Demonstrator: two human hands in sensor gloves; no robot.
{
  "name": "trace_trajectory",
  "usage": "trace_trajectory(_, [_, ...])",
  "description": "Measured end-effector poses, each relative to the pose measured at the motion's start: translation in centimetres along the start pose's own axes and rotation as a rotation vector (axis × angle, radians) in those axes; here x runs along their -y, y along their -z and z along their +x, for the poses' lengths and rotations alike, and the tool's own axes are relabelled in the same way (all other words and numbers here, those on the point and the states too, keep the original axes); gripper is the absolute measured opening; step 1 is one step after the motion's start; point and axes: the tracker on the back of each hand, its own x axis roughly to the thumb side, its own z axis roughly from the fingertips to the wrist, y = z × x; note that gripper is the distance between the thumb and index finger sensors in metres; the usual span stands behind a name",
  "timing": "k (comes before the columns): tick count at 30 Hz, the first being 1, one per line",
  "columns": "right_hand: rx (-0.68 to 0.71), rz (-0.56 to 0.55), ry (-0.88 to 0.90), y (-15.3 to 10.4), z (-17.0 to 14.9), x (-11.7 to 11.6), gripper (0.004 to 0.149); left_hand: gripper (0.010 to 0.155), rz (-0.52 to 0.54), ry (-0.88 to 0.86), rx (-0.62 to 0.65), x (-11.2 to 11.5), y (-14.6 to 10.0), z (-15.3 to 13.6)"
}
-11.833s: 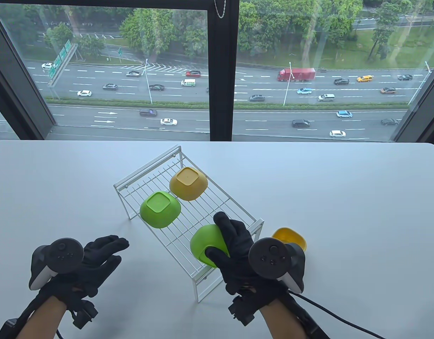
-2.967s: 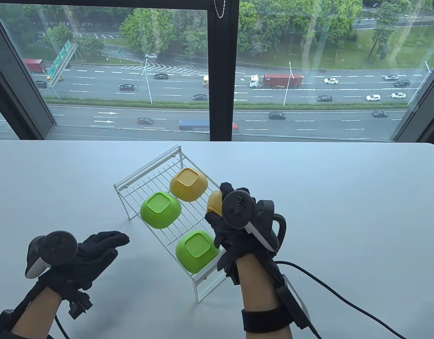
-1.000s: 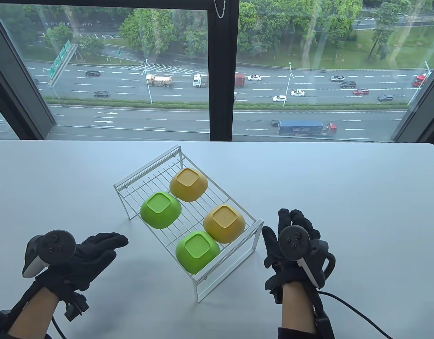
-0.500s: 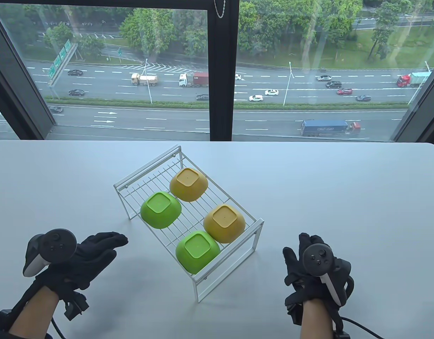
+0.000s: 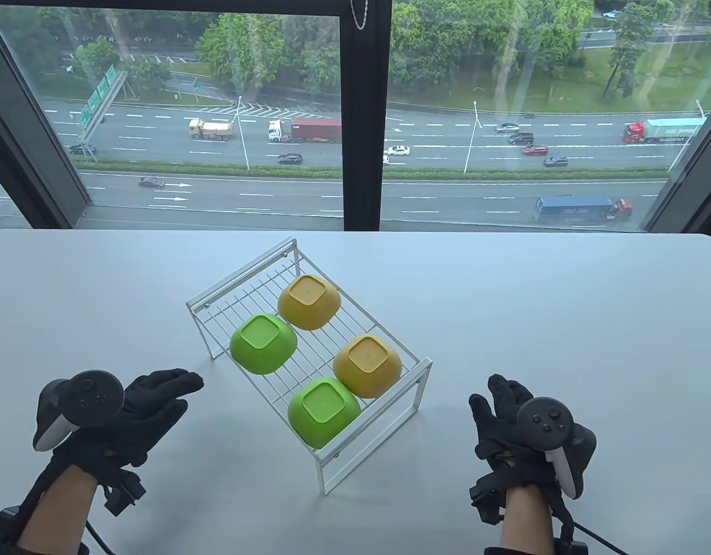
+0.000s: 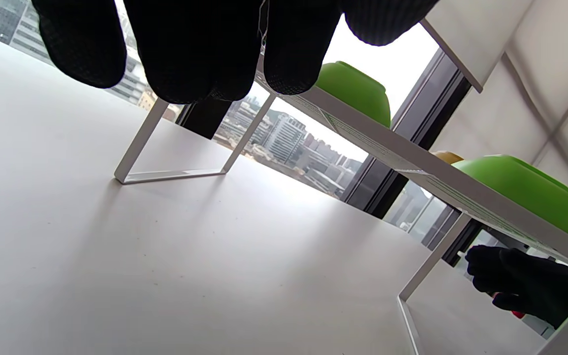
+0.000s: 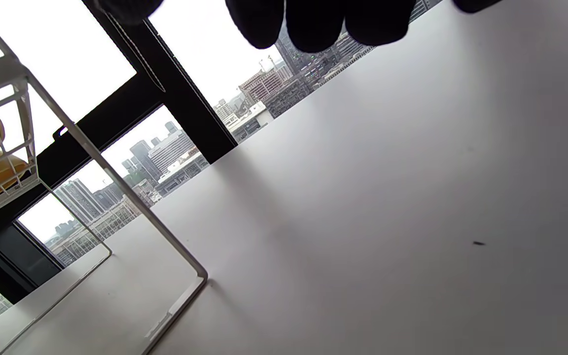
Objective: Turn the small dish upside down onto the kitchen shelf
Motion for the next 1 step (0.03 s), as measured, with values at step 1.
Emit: trace_trajectory(1, [0.004, 0.005, -0.01, 0.03, 0.06, -0.11, 0.072, 0.064, 0.006, -0.009, 0.002, -0.23, -0.19, 0.03])
